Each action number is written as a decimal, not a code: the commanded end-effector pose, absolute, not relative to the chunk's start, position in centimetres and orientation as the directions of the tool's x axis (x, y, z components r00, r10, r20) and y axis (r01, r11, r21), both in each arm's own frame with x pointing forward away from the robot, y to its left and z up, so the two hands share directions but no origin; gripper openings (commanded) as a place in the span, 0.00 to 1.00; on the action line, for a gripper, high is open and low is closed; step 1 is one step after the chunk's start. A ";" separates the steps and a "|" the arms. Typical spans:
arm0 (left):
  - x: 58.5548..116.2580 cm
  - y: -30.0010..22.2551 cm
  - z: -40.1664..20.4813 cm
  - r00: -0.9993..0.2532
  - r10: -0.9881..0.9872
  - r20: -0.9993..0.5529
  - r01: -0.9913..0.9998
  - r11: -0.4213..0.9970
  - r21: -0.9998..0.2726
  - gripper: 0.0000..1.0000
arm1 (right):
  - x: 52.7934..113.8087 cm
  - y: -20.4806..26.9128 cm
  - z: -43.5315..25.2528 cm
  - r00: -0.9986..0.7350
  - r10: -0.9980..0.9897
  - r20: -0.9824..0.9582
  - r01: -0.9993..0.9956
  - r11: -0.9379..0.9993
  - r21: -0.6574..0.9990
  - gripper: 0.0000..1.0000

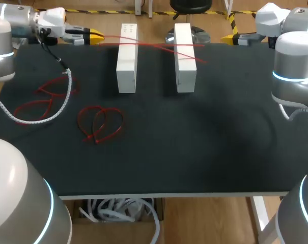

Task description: Grab the tape and strap the tape.

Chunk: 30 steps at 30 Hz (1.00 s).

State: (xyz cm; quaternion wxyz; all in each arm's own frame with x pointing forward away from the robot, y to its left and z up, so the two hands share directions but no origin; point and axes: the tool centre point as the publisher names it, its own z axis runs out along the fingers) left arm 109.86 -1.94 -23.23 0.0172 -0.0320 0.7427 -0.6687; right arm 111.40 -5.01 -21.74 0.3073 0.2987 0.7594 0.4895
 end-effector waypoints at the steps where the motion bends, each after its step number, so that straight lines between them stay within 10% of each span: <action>1: 108.4 -2.7 -21.1 -0.993 -0.114 0.036 -0.044 0.069 -0.997 0.00 | 111.4 -5.0 -21.7 -0.633 0.755 -0.174 0.154 0.343 0.927 1.00; 30: 107.4 -7.9 -12.2 -0.991 -0.108 0.083 -0.060 -0.198 -0.978 0.00 | 111.4 -5.0 -21.7 -0.633 0.755 -0.174 0.154 0.343 0.927 1.00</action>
